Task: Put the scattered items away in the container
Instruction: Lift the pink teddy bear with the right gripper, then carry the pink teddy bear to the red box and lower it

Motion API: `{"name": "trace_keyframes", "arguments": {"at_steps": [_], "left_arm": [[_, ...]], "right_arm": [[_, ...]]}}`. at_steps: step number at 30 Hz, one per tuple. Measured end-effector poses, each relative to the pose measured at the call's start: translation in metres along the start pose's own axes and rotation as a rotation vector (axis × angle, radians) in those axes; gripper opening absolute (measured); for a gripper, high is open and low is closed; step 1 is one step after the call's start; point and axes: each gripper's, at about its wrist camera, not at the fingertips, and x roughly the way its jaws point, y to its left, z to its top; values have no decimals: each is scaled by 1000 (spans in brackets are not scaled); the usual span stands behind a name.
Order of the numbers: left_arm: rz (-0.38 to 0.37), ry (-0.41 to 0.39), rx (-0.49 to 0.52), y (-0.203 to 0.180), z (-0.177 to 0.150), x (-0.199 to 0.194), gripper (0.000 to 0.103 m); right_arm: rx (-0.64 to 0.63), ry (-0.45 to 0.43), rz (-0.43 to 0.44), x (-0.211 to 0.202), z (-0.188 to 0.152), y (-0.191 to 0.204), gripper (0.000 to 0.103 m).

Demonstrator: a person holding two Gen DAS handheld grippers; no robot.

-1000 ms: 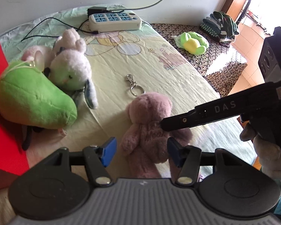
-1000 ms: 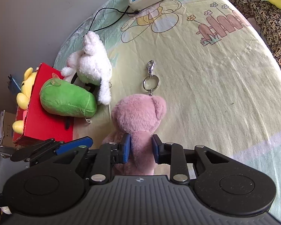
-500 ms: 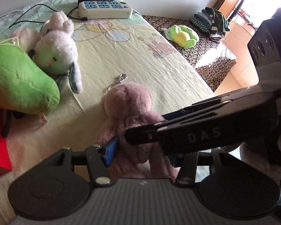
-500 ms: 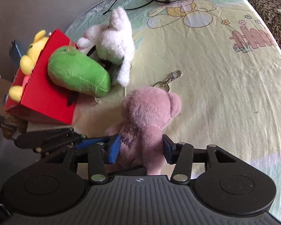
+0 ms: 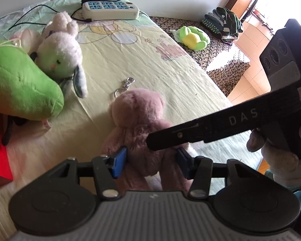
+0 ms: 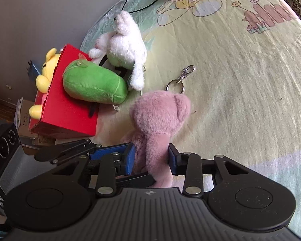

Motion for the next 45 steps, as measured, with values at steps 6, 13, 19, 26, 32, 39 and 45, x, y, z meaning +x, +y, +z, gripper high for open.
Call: {"name": "trace_keyframes", "arguments": {"at_steps": [6,13,19,26,32,39,45], "left_arm": [[24,-5,10,-5,-1,3,53],[62,-16,93,-21,-2,-1,51],[83,-98,167,-41,6,-32,51],[144,-247,184,-49,21,-86,50],[171,-365,189,-34,23,-138,51],[197,-471,218,9,10,-199,51],[217,-497,236,68,2,-232,51]], "right_arm": [[107,-12,40,13,-2,-14,40],[143,-29,49,12,-6,-14,38],[64,-96,24,-14,-8,12,36],[-60,-235,41,-44,2,61,36],[-155,-334,79,-57,7,109,36],[-252,-443,100,-50,13,186,35],[-333,-533,78,-20,18,260,33]]}}
